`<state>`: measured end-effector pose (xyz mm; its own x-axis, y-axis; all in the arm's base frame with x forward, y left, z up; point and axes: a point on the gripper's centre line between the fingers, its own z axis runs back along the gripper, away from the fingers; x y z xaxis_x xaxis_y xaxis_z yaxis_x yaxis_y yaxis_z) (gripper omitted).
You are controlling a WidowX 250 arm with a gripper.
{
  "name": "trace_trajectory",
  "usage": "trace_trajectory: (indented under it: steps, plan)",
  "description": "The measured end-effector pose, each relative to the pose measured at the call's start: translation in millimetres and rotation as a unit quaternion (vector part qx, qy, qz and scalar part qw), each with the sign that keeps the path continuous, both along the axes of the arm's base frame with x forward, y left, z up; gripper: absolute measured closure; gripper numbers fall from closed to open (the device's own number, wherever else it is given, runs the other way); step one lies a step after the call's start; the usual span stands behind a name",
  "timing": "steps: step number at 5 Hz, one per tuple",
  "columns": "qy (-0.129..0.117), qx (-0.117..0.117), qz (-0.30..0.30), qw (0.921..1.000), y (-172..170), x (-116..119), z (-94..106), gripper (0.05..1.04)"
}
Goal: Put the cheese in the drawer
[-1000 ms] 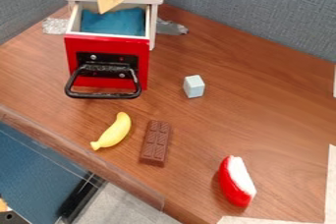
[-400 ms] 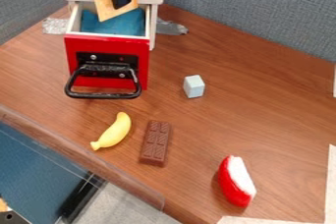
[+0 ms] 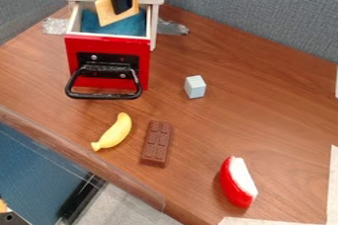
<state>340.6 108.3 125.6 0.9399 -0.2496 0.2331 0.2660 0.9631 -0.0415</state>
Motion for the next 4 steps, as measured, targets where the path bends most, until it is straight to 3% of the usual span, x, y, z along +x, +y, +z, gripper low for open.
trace_trajectory:
  steps: [3, 4]
  plan:
    - [0.013, 0.012, -0.010, 0.9998, 6.2, -3.4, -16.8, 0.572]
    - [0.022, 0.024, -0.008, 0.9994, 10.1, -4.5, -21.5, 0.522]
